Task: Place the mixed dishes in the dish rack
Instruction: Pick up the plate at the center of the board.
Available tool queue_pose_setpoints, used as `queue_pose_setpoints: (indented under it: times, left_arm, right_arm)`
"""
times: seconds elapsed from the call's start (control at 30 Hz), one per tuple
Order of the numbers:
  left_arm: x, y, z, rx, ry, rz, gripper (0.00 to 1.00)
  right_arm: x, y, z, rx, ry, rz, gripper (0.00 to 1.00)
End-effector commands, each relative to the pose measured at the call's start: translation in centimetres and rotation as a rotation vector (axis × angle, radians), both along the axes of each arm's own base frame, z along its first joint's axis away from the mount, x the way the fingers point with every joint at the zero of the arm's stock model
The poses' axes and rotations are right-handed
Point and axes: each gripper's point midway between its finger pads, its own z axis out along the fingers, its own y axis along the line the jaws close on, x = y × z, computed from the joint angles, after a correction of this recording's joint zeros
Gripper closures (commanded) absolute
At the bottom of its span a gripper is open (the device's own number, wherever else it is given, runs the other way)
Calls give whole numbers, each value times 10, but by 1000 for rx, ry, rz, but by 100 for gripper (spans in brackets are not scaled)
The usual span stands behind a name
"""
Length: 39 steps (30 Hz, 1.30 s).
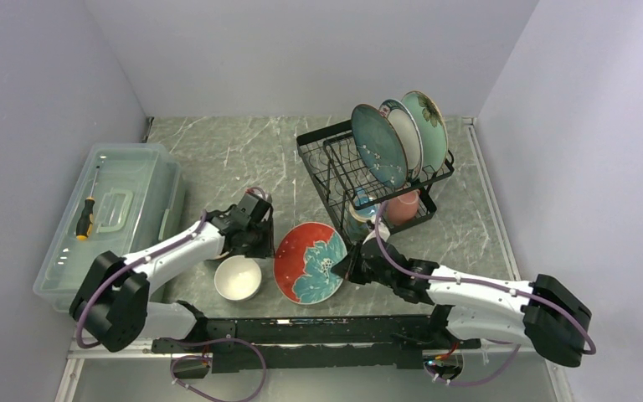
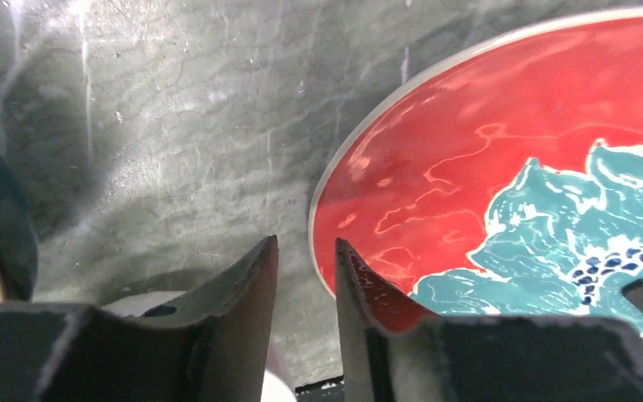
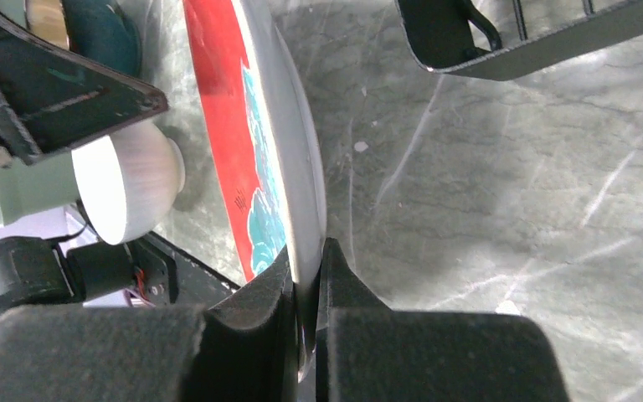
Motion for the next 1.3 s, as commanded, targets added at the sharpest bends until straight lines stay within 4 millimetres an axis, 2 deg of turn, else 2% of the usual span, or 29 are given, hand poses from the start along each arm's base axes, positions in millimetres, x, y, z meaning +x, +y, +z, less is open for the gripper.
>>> queue_pose_setpoints:
  times: [0.0, 0.1, 0.27, 0.47, 0.6, 0.77, 0.9, 1.03, 1.1, 1.27]
  left_arm:
    - [9, -6, 38, -41, -71, 1, 59]
    - [9, -6, 59, -63, -106, -4, 47]
    - [12, 2, 96, -56, -185, -7, 33]
    - [14, 16, 145, -32, -301, -26, 17]
    - [15, 25, 164, -5, -360, -50, 12]
    - [12, 40, 170, 44, -397, -42, 1]
    - [7, 43, 170, 35, -426, -53, 1]
    - [5, 47, 168, 35, -451, -59, 1]
    - [5, 47, 166, 31, -457, -62, 1]
    - [4, 49, 160, 42, -454, -54, 0]
  right_arm:
    - [15, 20, 77, 170, -159, 5, 100]
    - [12, 15, 83, 141, -188, 32, 100]
    - [7, 2, 102, 102, -247, 67, 100]
    - [1, -8, 137, 44, -344, 149, 100]
    - [-6, -7, 163, 13, -405, 243, 100]
    - [-7, -9, 198, -26, -481, 303, 100]
    - [-5, -14, 245, -46, -584, 328, 100]
    - [0, -20, 300, -32, -702, 309, 100]
    - [5, -26, 327, -29, -762, 272, 100]
    - [23, -37, 379, -70, -889, 181, 100]
